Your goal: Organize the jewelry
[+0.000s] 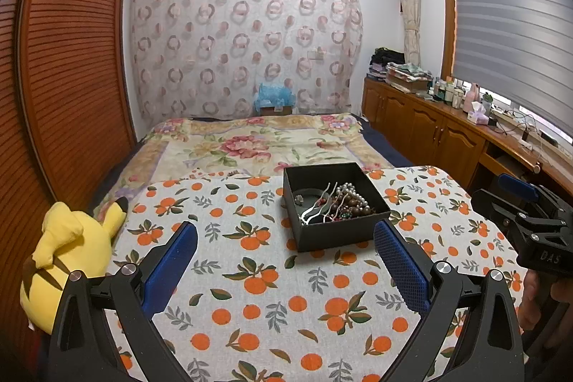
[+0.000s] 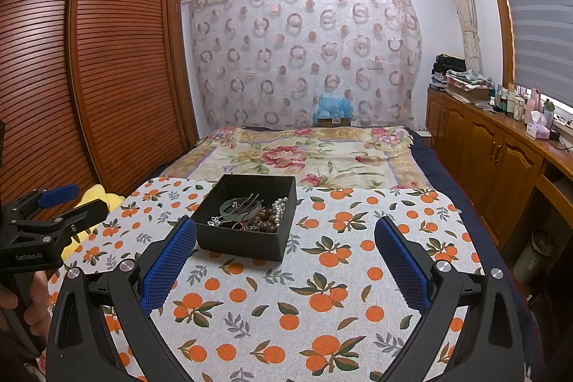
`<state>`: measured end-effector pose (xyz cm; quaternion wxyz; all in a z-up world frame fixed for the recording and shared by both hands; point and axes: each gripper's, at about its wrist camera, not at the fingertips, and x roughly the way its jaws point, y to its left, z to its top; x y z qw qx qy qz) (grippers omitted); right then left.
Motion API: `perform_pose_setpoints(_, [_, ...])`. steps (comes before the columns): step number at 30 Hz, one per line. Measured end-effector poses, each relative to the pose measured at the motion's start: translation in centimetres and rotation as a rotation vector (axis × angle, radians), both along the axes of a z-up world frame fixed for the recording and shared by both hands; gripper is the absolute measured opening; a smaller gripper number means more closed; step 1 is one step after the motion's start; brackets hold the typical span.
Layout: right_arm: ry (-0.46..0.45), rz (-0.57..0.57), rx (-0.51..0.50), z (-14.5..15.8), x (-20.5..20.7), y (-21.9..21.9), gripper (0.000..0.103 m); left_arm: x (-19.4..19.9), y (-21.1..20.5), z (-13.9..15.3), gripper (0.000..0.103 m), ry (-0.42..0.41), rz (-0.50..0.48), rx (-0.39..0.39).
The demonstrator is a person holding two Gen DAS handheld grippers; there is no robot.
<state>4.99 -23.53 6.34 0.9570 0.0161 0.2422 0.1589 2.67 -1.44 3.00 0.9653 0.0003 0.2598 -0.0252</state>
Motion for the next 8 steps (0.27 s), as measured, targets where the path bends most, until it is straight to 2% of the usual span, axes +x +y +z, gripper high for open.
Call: perform_pose_setpoints(8, [0.0, 0.0, 0.0, -0.02, -0.01, 0.01, 0.1, 0.04, -0.08, -0.06, 0.095, 0.0, -0.001, -0.003])
